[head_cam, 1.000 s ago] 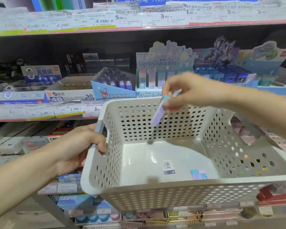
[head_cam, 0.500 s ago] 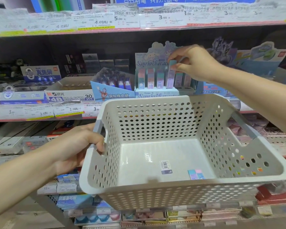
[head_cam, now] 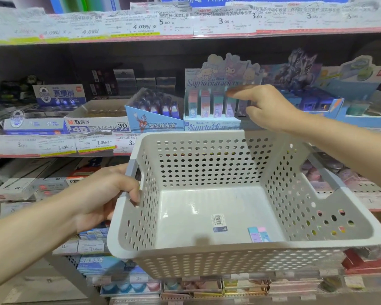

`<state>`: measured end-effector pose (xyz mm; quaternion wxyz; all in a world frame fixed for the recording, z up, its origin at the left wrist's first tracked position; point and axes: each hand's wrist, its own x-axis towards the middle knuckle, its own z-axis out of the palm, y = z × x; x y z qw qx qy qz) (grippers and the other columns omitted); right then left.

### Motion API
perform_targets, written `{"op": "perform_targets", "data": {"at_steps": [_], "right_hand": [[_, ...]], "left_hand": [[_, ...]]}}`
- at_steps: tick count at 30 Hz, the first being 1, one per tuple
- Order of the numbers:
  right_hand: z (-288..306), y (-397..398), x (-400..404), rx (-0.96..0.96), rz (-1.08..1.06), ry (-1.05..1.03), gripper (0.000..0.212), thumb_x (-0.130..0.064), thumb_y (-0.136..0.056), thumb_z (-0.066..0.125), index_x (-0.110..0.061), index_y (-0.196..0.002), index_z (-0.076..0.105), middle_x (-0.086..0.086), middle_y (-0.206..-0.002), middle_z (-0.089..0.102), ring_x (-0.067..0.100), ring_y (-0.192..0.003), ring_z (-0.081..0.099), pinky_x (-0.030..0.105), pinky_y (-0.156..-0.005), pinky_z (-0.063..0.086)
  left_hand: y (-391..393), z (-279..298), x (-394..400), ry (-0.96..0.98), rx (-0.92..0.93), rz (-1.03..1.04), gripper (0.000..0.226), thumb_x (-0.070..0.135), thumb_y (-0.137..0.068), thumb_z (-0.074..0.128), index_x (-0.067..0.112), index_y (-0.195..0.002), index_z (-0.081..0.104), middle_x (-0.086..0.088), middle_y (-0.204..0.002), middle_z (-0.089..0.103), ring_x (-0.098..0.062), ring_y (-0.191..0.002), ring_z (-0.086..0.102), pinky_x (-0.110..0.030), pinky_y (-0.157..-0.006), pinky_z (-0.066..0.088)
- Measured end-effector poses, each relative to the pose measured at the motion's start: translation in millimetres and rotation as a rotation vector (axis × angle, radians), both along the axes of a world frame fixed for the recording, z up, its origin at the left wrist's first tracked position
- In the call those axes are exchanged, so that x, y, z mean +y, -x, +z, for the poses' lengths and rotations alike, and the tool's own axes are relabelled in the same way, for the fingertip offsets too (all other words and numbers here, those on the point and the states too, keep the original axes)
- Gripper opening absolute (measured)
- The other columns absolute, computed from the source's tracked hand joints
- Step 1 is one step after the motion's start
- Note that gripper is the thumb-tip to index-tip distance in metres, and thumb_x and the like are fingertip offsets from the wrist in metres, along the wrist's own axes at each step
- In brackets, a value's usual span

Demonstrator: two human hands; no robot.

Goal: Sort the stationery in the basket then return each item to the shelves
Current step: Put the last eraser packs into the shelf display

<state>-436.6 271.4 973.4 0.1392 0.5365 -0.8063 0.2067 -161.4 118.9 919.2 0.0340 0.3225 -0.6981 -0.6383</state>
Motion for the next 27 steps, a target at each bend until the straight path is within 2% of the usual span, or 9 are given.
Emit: {"op": "perform_targets", "data": {"at_steps": [3, 6, 8, 12, 14, 16, 19, 23, 27], "right_hand": [[5, -4, 2, 0.114, 0.008, 0.035, 0.057, 0.005, -0.076, 0.038, -0.008, -0.128, 0.057, 0.013, -0.128, 0.057, 0.016, -0.109, 0.059, 0.036, -0.098, 0.039], [-3, -28, 10, 0.194, 0.122, 0.089, 0.039, -0.003, -0.067, 0.039, -0.007, -0.092, 0.068, 0.007, -0.094, 0.065, 0.026, -0.090, 0.059, 0.037, -0.082, 0.047], [-14, -50, 11, 0.112, 0.157, -0.254, 0.026, -0.004, -0.074, 0.045, -0.011, -0.080, 0.069, 0.003, -0.084, 0.070, 0.021, -0.081, 0.062, 0.034, -0.076, 0.050], [-57, -70, 11, 0.011, 0.118, -1.177, 0.032, -0.004, -0.090, 0.042, -0.001, -0.114, 0.063, 0.014, -0.107, 0.064, 0.027, -0.096, 0.058, 0.031, -0.077, 0.047], [-75, -72, 16, 0.032, 0.124, -1.465, 0.036, -0.002, -0.092, 0.043, 0.003, -0.128, 0.050, 0.021, -0.123, 0.055, 0.031, -0.105, 0.054, 0.033, -0.072, 0.045], [-83, -72, 21, 0.052, 0.194, -1.621, 0.044, 0.000, -0.094, 0.045, 0.001, -0.138, 0.040, 0.018, -0.142, 0.042, 0.033, -0.127, 0.043, 0.034, -0.087, 0.042], [-89, -71, 23, 0.058, 0.214, -1.655, 0.045, -0.004, -0.100, 0.034, -0.013, -0.144, 0.038, 0.009, -0.149, 0.035, 0.028, -0.135, 0.035, 0.031, -0.101, 0.034], [-96, -68, 23, -0.020, 0.202, -1.576, 0.040, -0.009, -0.100, 0.036, -0.015, -0.139, 0.044, 0.008, -0.140, 0.045, 0.028, -0.126, 0.044, 0.029, -0.087, 0.037], [-100, -63, 20, -0.082, 0.188, -1.361, 0.009, -0.027, -0.090, 0.059, -0.022, -0.082, 0.059, -0.006, -0.079, 0.053, 0.017, -0.085, 0.051, 0.019, -0.056, 0.033]], "left_hand": [[-1, 0, -2, 0.010, -0.011, 0.007, 0.059, 0.001, -0.040, 0.055, 0.007, -0.097, 0.066, -0.020, -0.084, 0.062, -0.030, -0.068, 0.057, -0.042, -0.072, 0.036], [-1, 1, -2, 0.009, -0.007, -0.005, 0.058, 0.001, -0.044, 0.052, 0.006, -0.100, 0.065, -0.020, -0.083, 0.062, -0.031, -0.069, 0.057, -0.040, -0.070, 0.038], [1, 1, -1, 0.008, -0.002, -0.010, 0.058, 0.000, -0.044, 0.051, 0.005, -0.100, 0.065, -0.019, -0.081, 0.063, -0.030, -0.068, 0.058, -0.038, -0.068, 0.041], [4, 2, 3, 0.002, 0.008, -0.017, 0.056, 0.000, -0.044, 0.050, 0.005, -0.098, 0.066, -0.018, -0.079, 0.065, -0.030, -0.066, 0.059, -0.036, -0.067, 0.046], [5, 3, 4, 0.009, 0.010, -0.013, 0.054, 0.000, -0.044, 0.051, 0.006, -0.095, 0.066, -0.018, -0.079, 0.065, -0.030, -0.065, 0.060, -0.037, -0.069, 0.044], [6, 3, 5, 0.018, 0.014, -0.004, 0.054, -0.001, -0.043, 0.051, 0.006, -0.095, 0.066, -0.018, -0.078, 0.065, -0.027, -0.061, 0.059, -0.036, -0.068, 0.042], [7, 2, 5, 0.017, 0.028, -0.002, 0.062, -0.001, -0.042, 0.051, 0.005, -0.102, 0.064, -0.015, -0.075, 0.065, -0.023, -0.053, 0.059, -0.031, -0.063, 0.048], [7, 1, 7, 0.003, 0.036, -0.003, 0.057, -0.001, -0.043, 0.051, 0.007, -0.096, 0.067, -0.012, -0.067, 0.064, -0.020, -0.049, 0.058, -0.030, -0.063, 0.044], [6, 4, 9, -0.023, 0.042, -0.002, 0.046, -0.001, -0.043, 0.051, 0.015, -0.081, 0.072, -0.014, -0.072, 0.066, -0.022, -0.053, 0.060, -0.033, -0.068, 0.042]]}}
